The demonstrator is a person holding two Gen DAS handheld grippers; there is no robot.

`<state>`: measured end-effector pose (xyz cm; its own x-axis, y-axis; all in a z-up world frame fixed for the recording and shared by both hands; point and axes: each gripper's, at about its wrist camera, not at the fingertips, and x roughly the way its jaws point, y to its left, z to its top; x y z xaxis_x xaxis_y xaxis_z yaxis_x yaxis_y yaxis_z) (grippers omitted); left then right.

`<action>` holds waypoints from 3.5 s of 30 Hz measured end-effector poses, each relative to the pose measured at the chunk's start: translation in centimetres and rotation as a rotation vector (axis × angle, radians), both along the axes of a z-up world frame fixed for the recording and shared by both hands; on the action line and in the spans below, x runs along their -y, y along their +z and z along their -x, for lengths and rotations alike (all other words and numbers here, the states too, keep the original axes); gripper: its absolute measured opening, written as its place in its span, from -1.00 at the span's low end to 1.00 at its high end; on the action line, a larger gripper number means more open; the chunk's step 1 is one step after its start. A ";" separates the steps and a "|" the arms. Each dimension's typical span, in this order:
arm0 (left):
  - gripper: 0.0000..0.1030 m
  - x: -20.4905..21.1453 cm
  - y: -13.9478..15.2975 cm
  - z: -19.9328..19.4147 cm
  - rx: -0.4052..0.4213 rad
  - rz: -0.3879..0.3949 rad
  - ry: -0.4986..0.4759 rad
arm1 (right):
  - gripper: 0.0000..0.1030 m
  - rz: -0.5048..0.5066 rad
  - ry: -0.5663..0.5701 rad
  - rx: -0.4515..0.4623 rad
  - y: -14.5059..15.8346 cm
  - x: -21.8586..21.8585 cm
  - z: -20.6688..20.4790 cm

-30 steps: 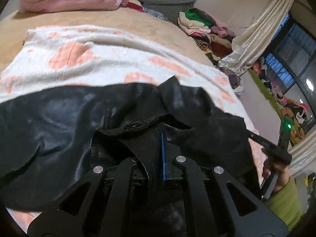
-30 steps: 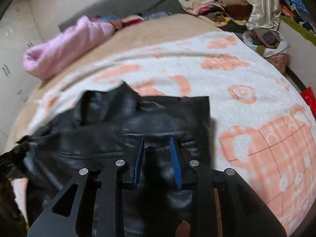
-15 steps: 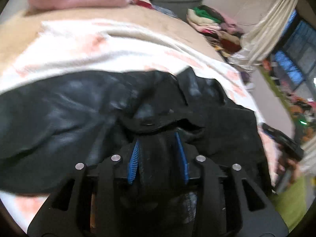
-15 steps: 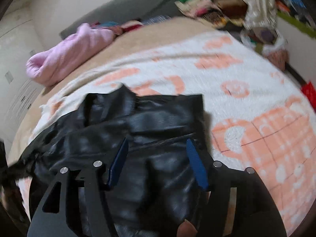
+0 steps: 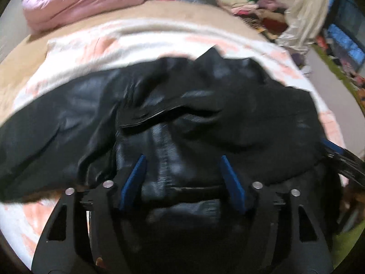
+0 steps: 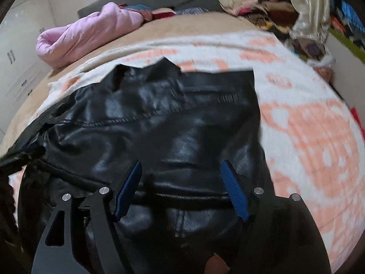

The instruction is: Fold large clothes

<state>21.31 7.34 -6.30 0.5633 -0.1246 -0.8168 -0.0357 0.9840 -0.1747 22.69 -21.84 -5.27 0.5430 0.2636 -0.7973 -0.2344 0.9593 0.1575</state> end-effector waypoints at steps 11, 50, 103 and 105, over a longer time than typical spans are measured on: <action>0.64 -1.2 1.5 2.1 0.063 0.074 0.007 | 0.76 -0.006 -0.002 0.104 1.3 -0.4 2.0; 0.82 -13.0 4.2 8.8 0.133 0.175 0.294 | 0.91 0.006 0.266 0.250 8.6 -16.1 7.1; 0.07 -33.6 -0.6 17.1 0.231 0.344 0.966 | 0.91 -0.007 0.451 0.123 4.5 -30.9 6.7; -0.54 -33.6 -0.5 17.4 0.240 0.331 0.970 | 0.91 -0.029 0.437 0.110 4.5 -30.2 6.8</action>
<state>3.95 40.97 -6.78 0.6835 0.2697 -0.6783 -0.7114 0.4546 -0.5360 15.92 8.37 -0.76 0.4567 0.5082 -0.7302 -0.6332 0.7622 0.1344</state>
